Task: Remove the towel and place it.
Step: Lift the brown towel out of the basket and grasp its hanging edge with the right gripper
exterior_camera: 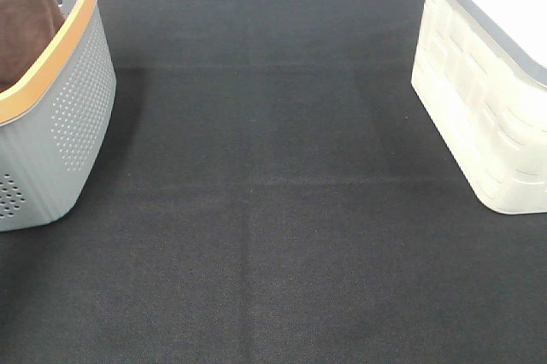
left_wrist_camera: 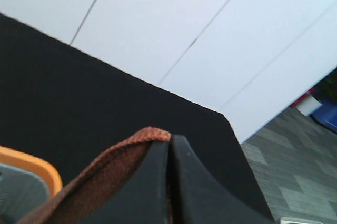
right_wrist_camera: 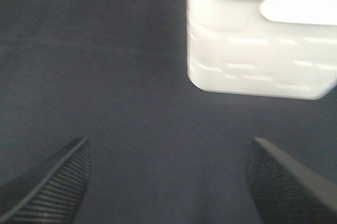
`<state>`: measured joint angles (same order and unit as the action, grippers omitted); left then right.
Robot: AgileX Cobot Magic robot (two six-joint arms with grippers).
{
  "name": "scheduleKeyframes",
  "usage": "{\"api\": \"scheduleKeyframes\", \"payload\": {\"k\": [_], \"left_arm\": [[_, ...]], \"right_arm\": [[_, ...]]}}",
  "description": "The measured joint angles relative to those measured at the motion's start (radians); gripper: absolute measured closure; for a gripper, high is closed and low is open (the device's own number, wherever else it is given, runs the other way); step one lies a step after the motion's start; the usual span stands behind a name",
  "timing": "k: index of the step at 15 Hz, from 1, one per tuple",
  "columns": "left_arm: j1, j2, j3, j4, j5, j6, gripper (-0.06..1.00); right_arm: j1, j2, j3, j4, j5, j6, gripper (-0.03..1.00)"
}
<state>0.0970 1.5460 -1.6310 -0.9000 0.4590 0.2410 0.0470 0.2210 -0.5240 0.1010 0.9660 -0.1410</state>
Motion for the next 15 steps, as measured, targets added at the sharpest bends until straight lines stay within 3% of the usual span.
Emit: {"api": "scheduleKeyframes", "payload": {"k": [2, 3, 6, 12, 15], "left_arm": [[-0.031, -0.025, 0.000, -0.053, 0.000, 0.082, 0.94], [-0.059, -0.047, -0.014, -0.077, 0.001, 0.119, 0.94], [-0.094, -0.052, -0.055, -0.079, 0.000, 0.124, 0.94], [-0.220, -0.053, -0.164, -0.082, 0.000, 0.147, 0.94], [-0.270, -0.053, -0.165, -0.084, 0.001, 0.149, 0.94]], "right_arm": [[0.000, 0.084, -0.001, 0.106, -0.052, -0.095, 0.20], [0.000, 0.171, -0.001, 0.237, -0.083, -0.214, 0.20], [0.000, 0.255, -0.007, 0.383, -0.128, -0.337, 0.20], [0.000, 0.505, -0.148, 0.818, -0.145, -0.842, 0.20], [0.000, 0.623, -0.196, 1.025, -0.167, -1.031, 0.20]]}}
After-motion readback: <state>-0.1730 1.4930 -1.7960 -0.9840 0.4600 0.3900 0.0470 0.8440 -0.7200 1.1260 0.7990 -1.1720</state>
